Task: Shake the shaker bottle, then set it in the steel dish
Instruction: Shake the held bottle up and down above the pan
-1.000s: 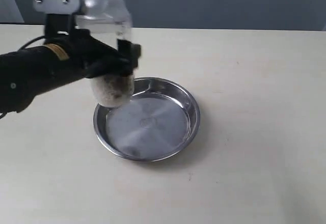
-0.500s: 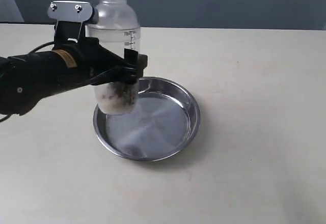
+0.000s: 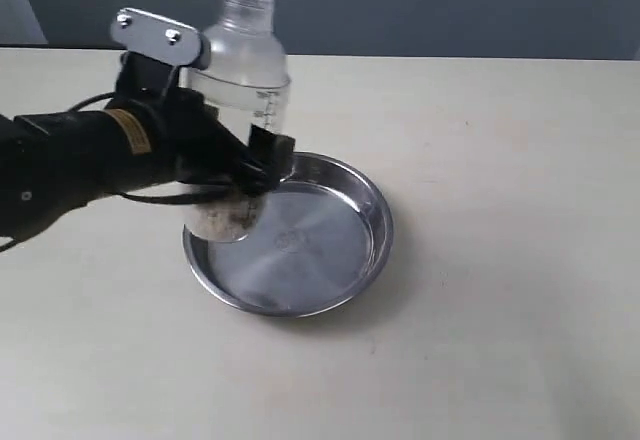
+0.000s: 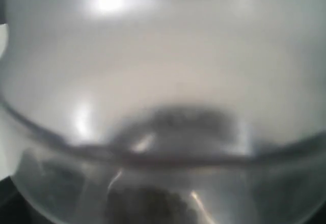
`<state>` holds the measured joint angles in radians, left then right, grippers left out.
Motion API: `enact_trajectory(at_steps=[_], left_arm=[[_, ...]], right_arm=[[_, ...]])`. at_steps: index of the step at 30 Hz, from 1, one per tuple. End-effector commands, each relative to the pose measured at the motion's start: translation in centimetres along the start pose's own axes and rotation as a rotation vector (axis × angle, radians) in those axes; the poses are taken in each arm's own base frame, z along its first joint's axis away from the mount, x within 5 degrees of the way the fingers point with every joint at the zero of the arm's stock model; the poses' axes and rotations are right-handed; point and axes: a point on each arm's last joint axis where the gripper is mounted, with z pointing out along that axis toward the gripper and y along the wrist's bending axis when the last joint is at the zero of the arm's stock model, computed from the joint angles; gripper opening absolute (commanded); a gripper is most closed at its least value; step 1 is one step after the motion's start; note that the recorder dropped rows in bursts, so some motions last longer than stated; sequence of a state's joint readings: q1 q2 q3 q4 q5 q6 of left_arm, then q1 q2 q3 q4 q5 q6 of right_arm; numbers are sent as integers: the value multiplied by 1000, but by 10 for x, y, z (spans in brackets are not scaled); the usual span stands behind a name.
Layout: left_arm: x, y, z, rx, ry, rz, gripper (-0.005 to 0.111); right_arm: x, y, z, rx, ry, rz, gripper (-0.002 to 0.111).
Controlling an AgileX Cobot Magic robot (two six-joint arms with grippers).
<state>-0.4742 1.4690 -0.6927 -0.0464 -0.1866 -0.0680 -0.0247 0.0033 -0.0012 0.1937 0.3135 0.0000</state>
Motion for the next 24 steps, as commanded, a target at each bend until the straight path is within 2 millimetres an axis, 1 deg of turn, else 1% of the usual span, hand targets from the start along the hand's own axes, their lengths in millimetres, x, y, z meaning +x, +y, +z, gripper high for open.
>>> enact_trajectory(at_steps=[1, 2, 3, 4, 5, 6, 7, 8, 9, 10, 11, 13, 14, 15, 16, 17, 18, 19, 20, 21, 22, 23, 24], left_arm=[[-100, -20, -51, 75, -398, 58, 0], [-108, -21, -55, 77, -408, 37, 0], [-85, -19, -39, 62, -256, 24, 0], [-48, -15, -15, 42, -84, 18, 0], [-18, -11, 1, 29, 18, 6, 0], [-12, -10, 6, 27, 20, 1, 0], [-24, -13, -1, 39, -48, 2, 0], [-46, -17, -14, 57, -165, 2, 0], [-70, -19, -32, 71, -281, -1, 0], [-81, -20, -43, 78, -337, 5, 0], [-80, -20, -44, 78, -337, 2, 0], [-56, -17, -32, 66, -238, 4, 0], [-41, -16, -24, 61, -183, -7, 0], [-18, -15, -13, 57, -117, -10, 0], [-8, -14, -9, 55, -103, -11, 0], [-5, -14, -7, 60, -130, -17, 0], [-23, -21, -18, 95, -264, -16, 0], [-37, -27, -27, 120, -335, -14, 0], [-60, -40, -48, 176, -445, 35, 0], [-59, -44, -50, 194, -442, 60, 0], [-30, -49, -34, 198, -290, 90, 0], [-7, -46, -20, 186, -187, 90, 0], [23, -43, -3, 172, -98, 61, 0]], right_arm=[[0, 0, 0, 4, -11, 0, -1], [0, 0, 0, 4, -11, 0, -1], [0, 0, 0, 4, -11, 0, -1], [0, 0, 0, 4, -11, 0, -1], [0, 0, 0, 4, -11, 0, -1], [0, 0, 0, 4, -11, 0, -1], [0, 0, 0, 4, -11, 0, -1], [0, 0, 0, 4, -11, 0, -1], [-1, 0, 0, 4, -13, 0, -1], [-1, 0, 0, 3, -13, 3, -1], [-1, 0, 0, 3, -13, 3, -1], [-1, 0, 0, 3, -13, 3, -1], [-1, 0, 0, 3, -13, 3, -1], [-1, 0, 0, 3, -13, 3, -1], [-1, 0, 0, 3, -13, 3, -1], [-1, 0, 0, 3, -13, 3, -1], [-1, 0, 0, 3, -13, 3, -1], [-1, 0, 0, 3, -13, 3, -1], [-1, 0, 0, 4, -13, 0, -1], [-1, 0, 0, 4, -13, 0, -1], [-1, 0, 0, 4, -13, 0, -1], [-1, 0, 0, 4, -13, 0, -1], [-1, 0, 0, 4, -13, 0, -1]])
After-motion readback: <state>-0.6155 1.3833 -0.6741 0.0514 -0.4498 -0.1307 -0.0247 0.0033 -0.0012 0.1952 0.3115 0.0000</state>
